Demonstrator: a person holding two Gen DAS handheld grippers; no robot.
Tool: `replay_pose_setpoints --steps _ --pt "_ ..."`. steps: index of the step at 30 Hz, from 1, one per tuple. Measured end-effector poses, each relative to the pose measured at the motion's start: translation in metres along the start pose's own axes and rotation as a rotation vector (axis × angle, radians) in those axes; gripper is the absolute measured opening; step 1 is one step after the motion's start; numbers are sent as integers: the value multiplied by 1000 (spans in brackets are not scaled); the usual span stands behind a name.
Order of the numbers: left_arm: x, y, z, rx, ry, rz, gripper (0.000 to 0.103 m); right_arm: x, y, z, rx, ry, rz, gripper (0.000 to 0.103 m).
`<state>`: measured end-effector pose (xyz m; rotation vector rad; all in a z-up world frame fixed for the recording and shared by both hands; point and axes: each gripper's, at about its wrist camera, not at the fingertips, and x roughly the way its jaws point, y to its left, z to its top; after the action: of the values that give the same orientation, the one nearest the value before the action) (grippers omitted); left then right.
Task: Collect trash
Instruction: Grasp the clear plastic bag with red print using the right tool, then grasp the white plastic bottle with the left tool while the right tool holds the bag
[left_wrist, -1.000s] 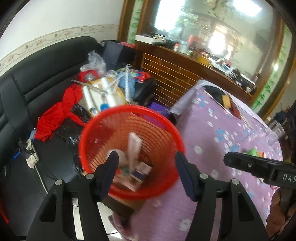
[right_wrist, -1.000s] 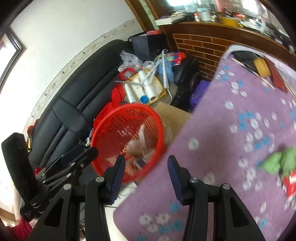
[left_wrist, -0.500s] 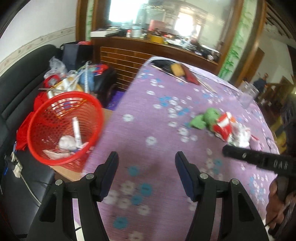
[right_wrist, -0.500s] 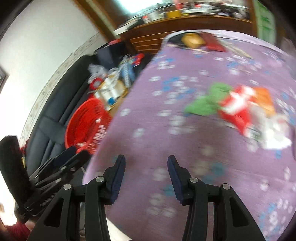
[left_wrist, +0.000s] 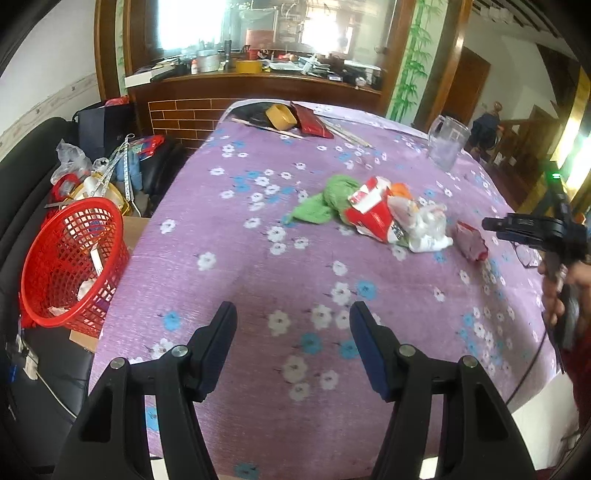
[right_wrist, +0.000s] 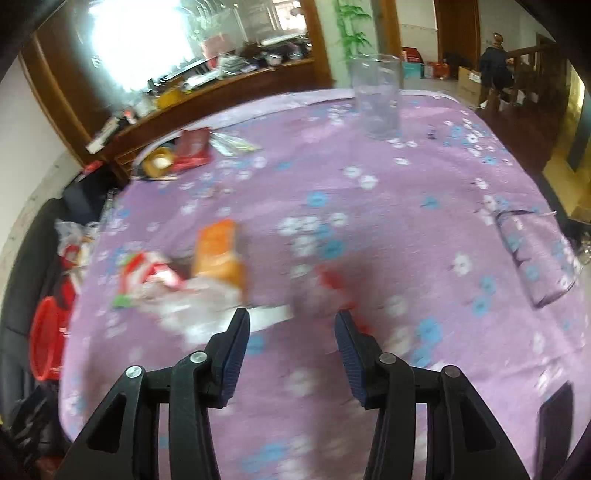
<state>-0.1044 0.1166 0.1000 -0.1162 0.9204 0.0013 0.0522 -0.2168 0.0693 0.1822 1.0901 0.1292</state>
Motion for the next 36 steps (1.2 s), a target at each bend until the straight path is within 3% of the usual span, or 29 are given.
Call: replay_pose_setpoints --steps 5,11,13,14,19,23,25,29,36 --pt "1 -4 -2 -2 17 10 62 30 -29 11 6 54 23 53" --pt "0 -5 -2 -9 18 30 62 60 -17 9 -50 128 3 53" --pt "0 -3 -2 -14 18 37 62 68 -15 6 -61 153 -10 38" --pt "0 -1 -2 -18 19 41 62 71 -16 5 -61 159 -10 37" --pt "3 5 -2 -41 30 52 62 69 1 14 -95 123 32 33" --pt "5 3 -2 -35 33 44 62 75 24 19 -175 93 -29 33" --pt "5 3 -3 -27 33 38 62 81 29 15 -193 119 -32 33" --pt "10 3 -3 -33 47 20 62 72 47 -9 -228 195 96 33" --pt "23 -5 2 -34 74 -38 62 40 97 -82 -246 327 352 34"
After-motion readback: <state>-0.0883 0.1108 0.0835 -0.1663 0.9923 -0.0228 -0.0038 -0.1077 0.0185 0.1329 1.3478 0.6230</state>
